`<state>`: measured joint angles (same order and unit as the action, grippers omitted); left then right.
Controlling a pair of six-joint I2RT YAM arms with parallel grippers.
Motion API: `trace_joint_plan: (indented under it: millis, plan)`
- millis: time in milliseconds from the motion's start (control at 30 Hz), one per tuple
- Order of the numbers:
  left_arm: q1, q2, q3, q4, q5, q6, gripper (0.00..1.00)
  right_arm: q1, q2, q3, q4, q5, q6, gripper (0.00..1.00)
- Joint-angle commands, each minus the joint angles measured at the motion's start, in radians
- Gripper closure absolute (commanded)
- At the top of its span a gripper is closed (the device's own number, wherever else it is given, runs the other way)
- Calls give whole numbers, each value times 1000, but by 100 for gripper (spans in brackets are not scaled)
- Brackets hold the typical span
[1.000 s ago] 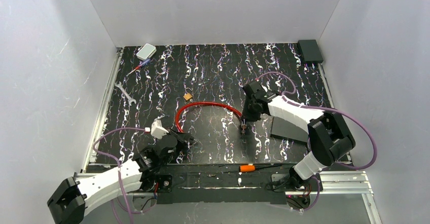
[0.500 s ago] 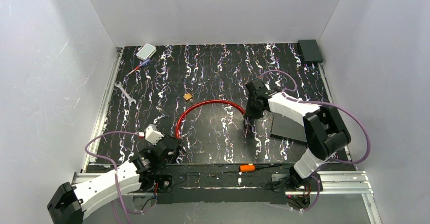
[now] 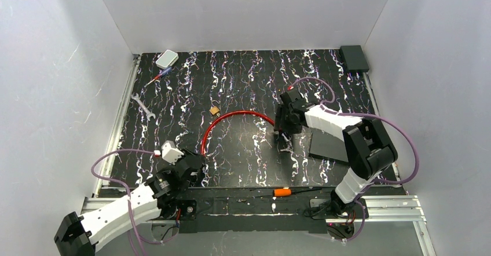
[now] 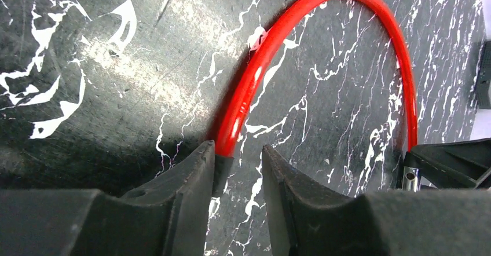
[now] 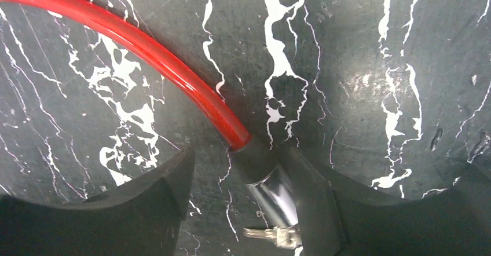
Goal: Unlock with the key
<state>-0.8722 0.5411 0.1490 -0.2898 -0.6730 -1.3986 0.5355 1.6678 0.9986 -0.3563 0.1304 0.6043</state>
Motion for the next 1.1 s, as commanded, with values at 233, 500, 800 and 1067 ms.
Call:
trace_joint_plan:
  millis: [233,500,800,1067]
  plan:
    - [6,-178,226,-229,-48,228,2,-5,-145,176,-94,14,-137,2]
    - [5,-227,527,-260,-126,787,2,-5,-421,198,17,76,-194,2]
    - [5,-275,597,-113,-108,1335,2,-5,-817,-105,389,206,-102,2]
    - [6,-407,415,-34,-88,1394,2,-5,-875,-137,358,254,-88,2]
